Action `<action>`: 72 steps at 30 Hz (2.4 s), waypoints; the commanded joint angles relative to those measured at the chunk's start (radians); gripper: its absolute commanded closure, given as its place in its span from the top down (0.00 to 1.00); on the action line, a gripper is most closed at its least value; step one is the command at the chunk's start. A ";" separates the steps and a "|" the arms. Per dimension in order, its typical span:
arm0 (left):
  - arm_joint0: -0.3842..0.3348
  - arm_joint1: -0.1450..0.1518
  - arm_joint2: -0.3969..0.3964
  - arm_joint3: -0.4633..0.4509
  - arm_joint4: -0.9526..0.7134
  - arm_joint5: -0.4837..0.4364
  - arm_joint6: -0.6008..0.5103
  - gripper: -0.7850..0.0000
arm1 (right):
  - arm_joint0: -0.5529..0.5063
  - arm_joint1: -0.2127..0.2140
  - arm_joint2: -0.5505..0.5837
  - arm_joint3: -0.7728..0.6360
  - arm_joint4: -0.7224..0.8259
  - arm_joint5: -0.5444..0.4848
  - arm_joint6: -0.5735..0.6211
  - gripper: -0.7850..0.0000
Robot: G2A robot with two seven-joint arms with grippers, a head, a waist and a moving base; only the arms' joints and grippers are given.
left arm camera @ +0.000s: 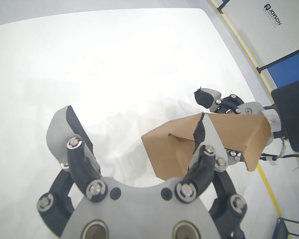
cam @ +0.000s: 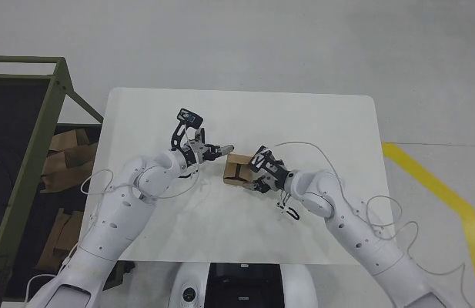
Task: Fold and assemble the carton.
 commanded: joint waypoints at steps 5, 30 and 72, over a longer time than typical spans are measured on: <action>0.016 0.001 -0.004 -0.009 0.006 -0.006 0.001 1.00 | -0.006 -0.003 0.017 0.005 0.007 0.028 -0.018 1.00; 0.071 0.002 0.001 -0.053 0.050 -0.010 0.022 1.00 | -0.133 0.042 0.225 -0.207 0.123 -0.062 -0.007 1.00; 0.035 -0.014 0.052 0.000 0.042 -0.041 0.011 1.00 | -0.056 0.010 0.108 -0.125 0.018 -0.012 0.075 1.00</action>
